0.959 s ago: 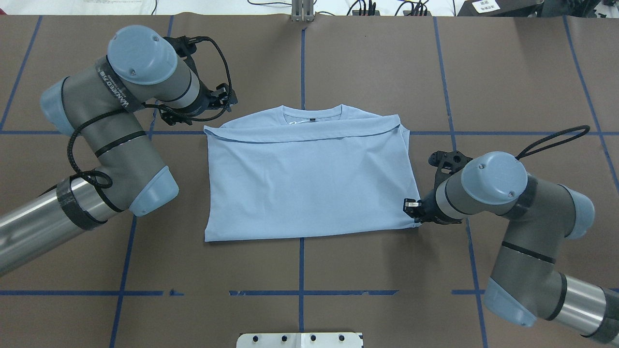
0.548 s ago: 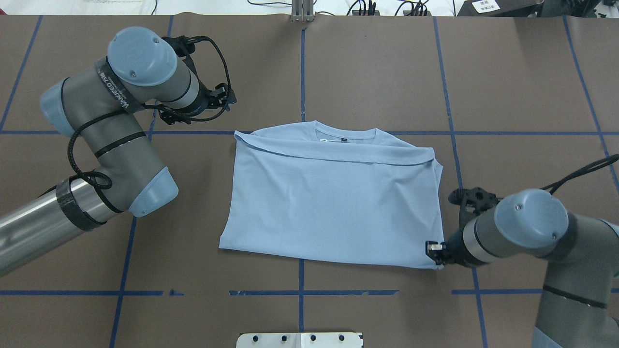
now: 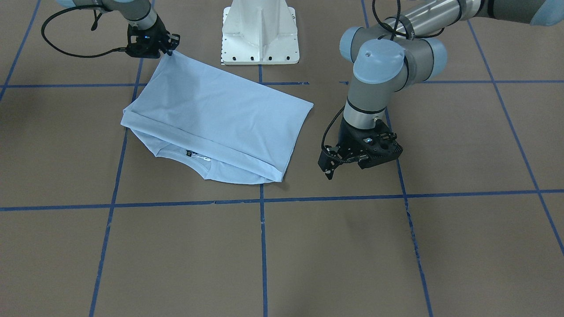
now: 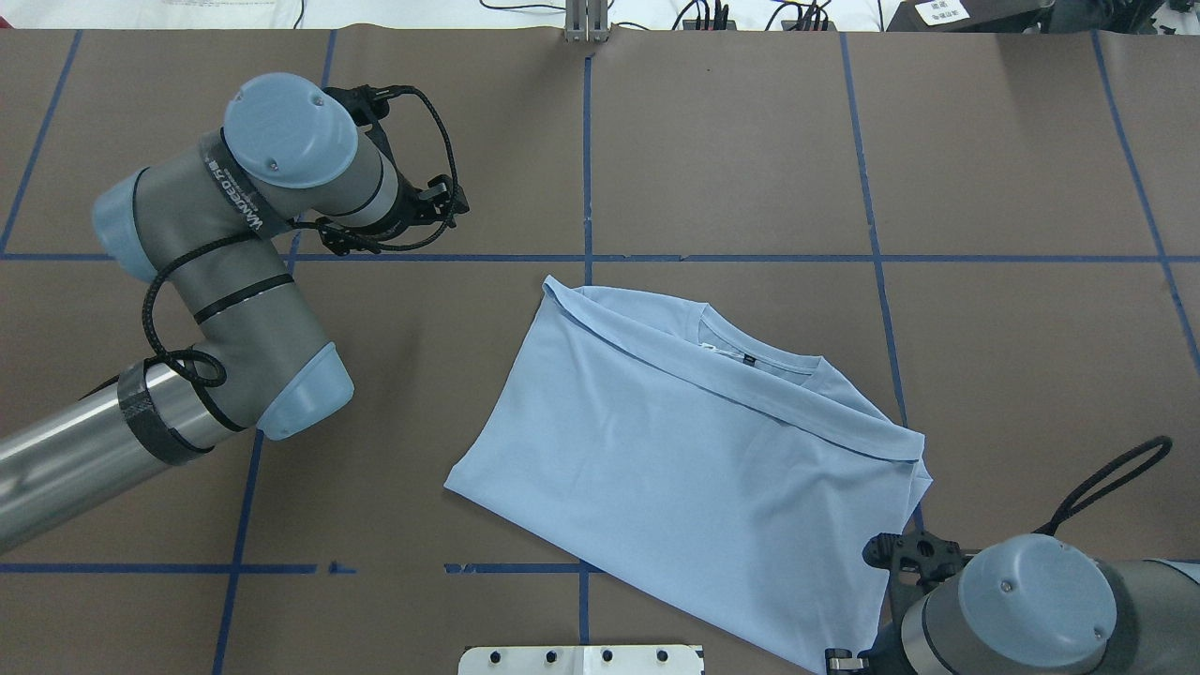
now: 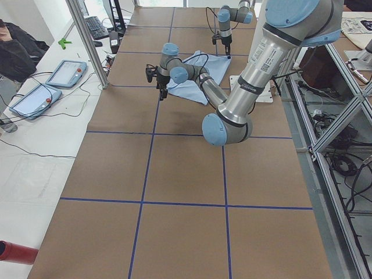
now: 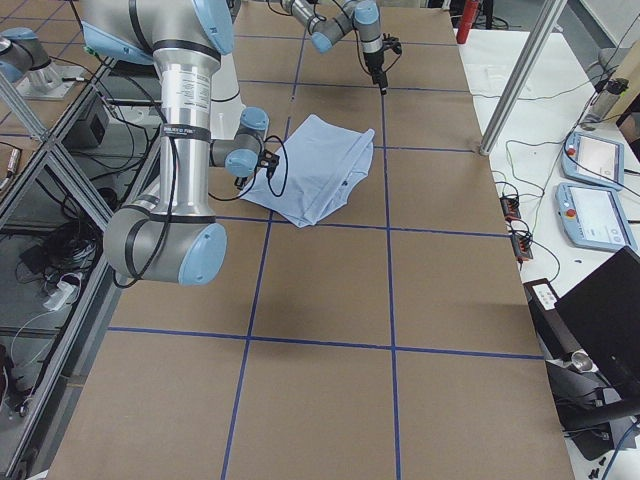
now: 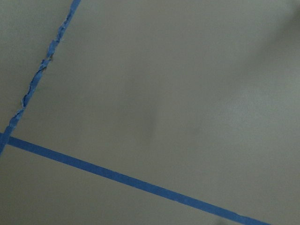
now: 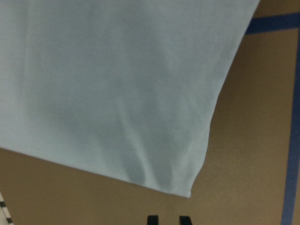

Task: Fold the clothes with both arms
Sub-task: 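Move the left gripper to the shirt's near edge while the right reaches the collar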

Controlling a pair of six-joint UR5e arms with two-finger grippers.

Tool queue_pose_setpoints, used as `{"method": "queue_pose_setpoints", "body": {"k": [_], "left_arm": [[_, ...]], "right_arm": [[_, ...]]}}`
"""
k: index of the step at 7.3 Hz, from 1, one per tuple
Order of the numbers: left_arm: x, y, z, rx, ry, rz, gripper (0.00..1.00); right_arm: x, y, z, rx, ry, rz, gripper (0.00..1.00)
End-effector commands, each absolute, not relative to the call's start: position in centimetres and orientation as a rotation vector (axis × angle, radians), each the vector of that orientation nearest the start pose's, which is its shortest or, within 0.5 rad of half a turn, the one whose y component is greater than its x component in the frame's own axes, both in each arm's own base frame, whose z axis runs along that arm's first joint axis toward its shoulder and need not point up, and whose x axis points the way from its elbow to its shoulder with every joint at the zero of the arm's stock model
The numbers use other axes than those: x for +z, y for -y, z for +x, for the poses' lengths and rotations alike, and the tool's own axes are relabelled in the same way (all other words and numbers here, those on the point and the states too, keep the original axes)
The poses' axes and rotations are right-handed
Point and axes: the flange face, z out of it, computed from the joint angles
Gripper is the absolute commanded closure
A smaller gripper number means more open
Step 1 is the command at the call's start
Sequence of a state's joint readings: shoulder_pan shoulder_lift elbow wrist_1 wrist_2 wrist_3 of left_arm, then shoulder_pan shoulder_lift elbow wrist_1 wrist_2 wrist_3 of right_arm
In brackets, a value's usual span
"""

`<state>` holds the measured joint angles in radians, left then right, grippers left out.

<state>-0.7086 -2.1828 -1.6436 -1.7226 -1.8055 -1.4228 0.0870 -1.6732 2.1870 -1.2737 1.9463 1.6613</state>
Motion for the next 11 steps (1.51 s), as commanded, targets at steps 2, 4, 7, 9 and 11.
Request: {"method": "queue_pose_setpoints", "body": {"k": [2, 4, 7, 9, 11], "left_arm": [[23.3, 49.0, 46.4, -0.389, -0.908, 0.117, 0.0], [24.9, 41.2, 50.5, -0.495, -0.914, -0.053, 0.0], [27.5, 31.4, 56.1, -0.616, -0.849, -0.214, 0.02], [27.9, 30.7, 56.4, -0.622, -0.828, -0.222, 0.04], [28.3, 30.8, 56.1, -0.627, -0.821, -0.221, 0.13]], "right_arm": [[37.3, 17.4, -40.9, 0.126, 0.838, -0.322, 0.0], [33.6, 24.5, -39.1, 0.238, 0.946, -0.24, 0.0], [29.7, 30.0, -37.0, 0.323, 1.044, -0.149, 0.0], [29.7, 30.1, -37.2, 0.328, 1.043, -0.142, 0.0], [29.7, 30.2, -37.3, 0.329, 1.041, -0.14, 0.0]]}}
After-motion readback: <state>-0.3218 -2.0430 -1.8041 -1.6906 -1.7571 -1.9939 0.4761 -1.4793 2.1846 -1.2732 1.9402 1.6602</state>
